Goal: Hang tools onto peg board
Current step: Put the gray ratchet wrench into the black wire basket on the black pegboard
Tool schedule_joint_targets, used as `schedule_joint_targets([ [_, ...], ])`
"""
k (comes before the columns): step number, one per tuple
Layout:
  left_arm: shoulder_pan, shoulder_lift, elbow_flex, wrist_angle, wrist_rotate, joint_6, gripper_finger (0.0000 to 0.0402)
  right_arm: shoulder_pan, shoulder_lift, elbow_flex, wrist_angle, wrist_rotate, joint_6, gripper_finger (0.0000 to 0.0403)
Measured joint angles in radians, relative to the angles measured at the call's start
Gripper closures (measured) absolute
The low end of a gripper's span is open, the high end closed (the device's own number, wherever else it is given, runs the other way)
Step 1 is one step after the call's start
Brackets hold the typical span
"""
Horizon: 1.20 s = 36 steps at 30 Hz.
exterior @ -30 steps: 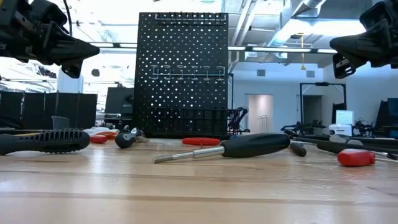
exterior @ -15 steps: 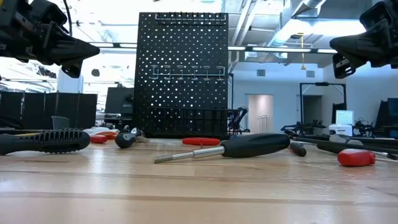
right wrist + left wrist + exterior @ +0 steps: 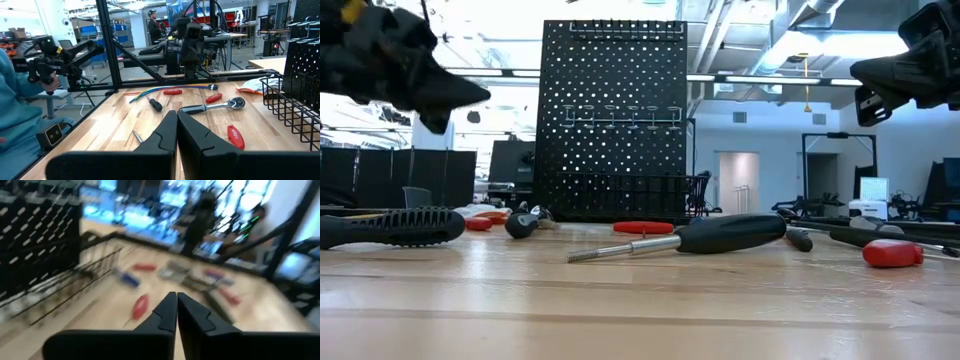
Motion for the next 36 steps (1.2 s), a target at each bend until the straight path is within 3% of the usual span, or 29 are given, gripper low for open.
schedule_joint_targets([
  [4, 0.002, 0.21, 0.084, -0.072, -0.06, -0.067, 0.0336, 0.0, 0.0, 0.0, 0.0, 0.0, 0.0, 0.0385],
  [11, 0.055, 0.586, 0.284, -0.267, -0.074, -0.559, 0.0228, 0.0, 0.0, 0.0, 0.0, 0.0, 0.0, 0.0385],
  [15, 0.075, 0.783, 0.354, -0.239, -0.075, -0.678, 0.0185, 0.0, 0.0, 0.0, 0.0, 0.0, 0.0, 0.0385],
  [24, 0.123, 1.186, 0.541, -0.211, -0.106, -0.725, 0.018, 0.0, 0.0, 0.0, 0.0, 0.0, 0.0, 0.0385],
  [30, 0.163, 1.319, 0.611, -0.215, 0.01, -0.688, 0.0182, 0.0, 0.0, 0.0, 0.0, 0.0, 0.0, 0.0385],
  [36, 0.172, 1.349, 0.643, -0.291, 0.091, -0.676, 0.0205, 0.0, 0.0, 0.0, 0.0, 0.0, 0.0, 0.0385],
])
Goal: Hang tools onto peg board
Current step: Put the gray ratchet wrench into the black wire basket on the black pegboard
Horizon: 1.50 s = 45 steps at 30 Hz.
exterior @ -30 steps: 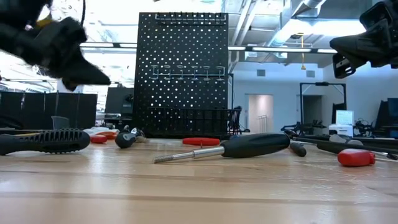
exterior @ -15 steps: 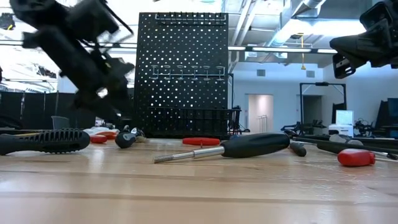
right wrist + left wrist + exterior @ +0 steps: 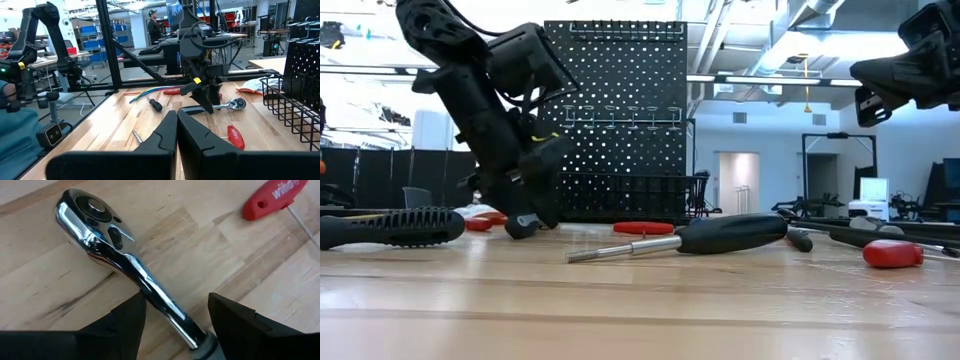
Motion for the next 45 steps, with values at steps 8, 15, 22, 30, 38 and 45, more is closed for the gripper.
schedule_joint_targets([
  [8, -0.003, -0.11, 0.022, -0.192, 0.157, 0.13, 0.0343, 0.0, 0.0, 0.0, 0.0, 0.0, 0.0, 0.0385],
  [15, -0.03, -0.176, 0.083, -0.201, 0.183, 0.401, 0.0375, 0.0, 0.0, 0.0, 0.0, 0.0, 0.0, 0.0385],
  [22, -0.035, -0.141, 0.257, -0.187, -0.077, 0.878, 0.0375, 0.0, 0.0, 0.0, 0.0, 0.0, 0.0, 0.0385],
  [30, 0.151, 0.006, 0.43, -0.089, -0.258, 1.43, 0.0375, 0.0, 0.0, 0.0, 0.0, 0.0, 0.0, 0.0385],
  [38, 0.262, 0.162, 0.518, 0.003, -0.246, 1.7, 0.0375, 0.0, 0.0, 0.0, 0.0, 0.0, 0.0, 0.0385],
  [45, 0.297, 0.23, 0.562, 0.015, -0.227, 1.66, 0.0365, 0.0, 0.0, 0.0, 0.0, 0.0, 0.0, 0.0385],
])
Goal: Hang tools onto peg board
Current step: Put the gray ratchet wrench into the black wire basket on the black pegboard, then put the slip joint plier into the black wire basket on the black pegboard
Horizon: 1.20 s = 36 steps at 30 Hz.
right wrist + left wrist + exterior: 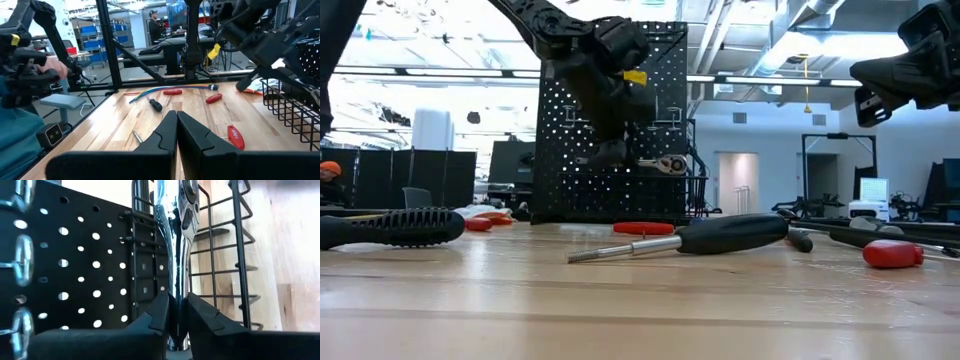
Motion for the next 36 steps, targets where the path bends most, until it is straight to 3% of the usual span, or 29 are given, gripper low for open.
schedule_joint_targets([
  [9, 0.003, 0.009, 0.0, 0.003, 0.002, -0.031, 0.0354, 0.0, 0.0, 0.0, 0.0, 0.0, 0.0, 0.0385],
  [20, 0.004, 0.007, 0.0, -0.005, -0.002, -0.043, 0.0255, 0.0, 0.0, 0.0, 0.0, 0.0, 0.0, 0.0385],
  [26, -0.037, -0.008, 0.043, -0.092, -0.018, -0.057, 0.0236, 0.0, 0.0, 0.0, 0.0, 0.0, 0.0, 0.0385],
  [36, -0.147, -0.192, 0.074, -0.273, 0.033, -0.333, 0.0239, 0.0, 0.0, 0.0, 0.0, 0.0, 0.0, 0.0385],
])
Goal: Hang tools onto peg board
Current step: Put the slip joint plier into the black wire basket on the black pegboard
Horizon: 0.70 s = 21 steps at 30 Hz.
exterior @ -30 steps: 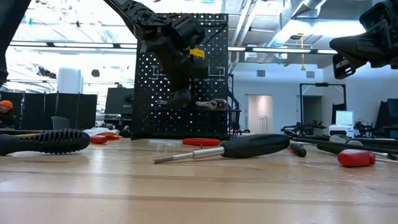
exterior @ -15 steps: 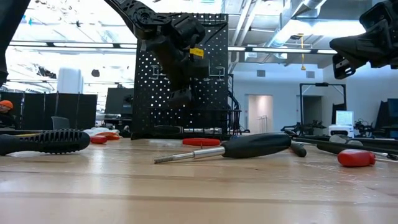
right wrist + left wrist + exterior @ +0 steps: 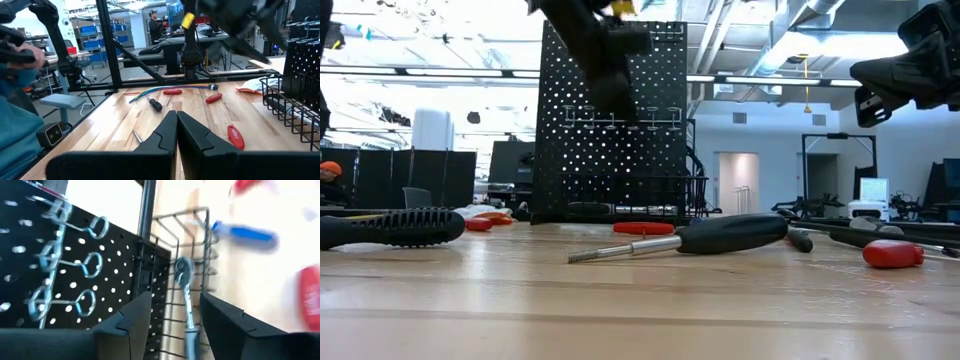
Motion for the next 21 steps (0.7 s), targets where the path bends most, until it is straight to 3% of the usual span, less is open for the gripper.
schedule_joint_targets([
  [7, -0.03, -0.123, -0.076, -0.061, 0.278, -0.258, 0.0239, 0.0, 0.0, 0.0, 0.0, 0.0, 0.0, 0.0385],
  [11, -0.057, -0.151, -0.204, 0.021, 0.289, -0.326, 0.0239, 0.0, 0.0, 0.0, 0.0, 0.0, 0.0, 0.0385],
  [16, -0.08, -0.154, -0.378, 0.275, 0.302, -0.385, 0.0239, 0.0, 0.0, 0.0, 0.0, 0.0, 0.0, 0.0385],
  [21, -0.078, -0.155, -0.47, 0.449, 0.348, -0.429, 0.0239, 0.0, 0.0, 0.0, 0.0, 0.0, 0.0, 0.0385],
])
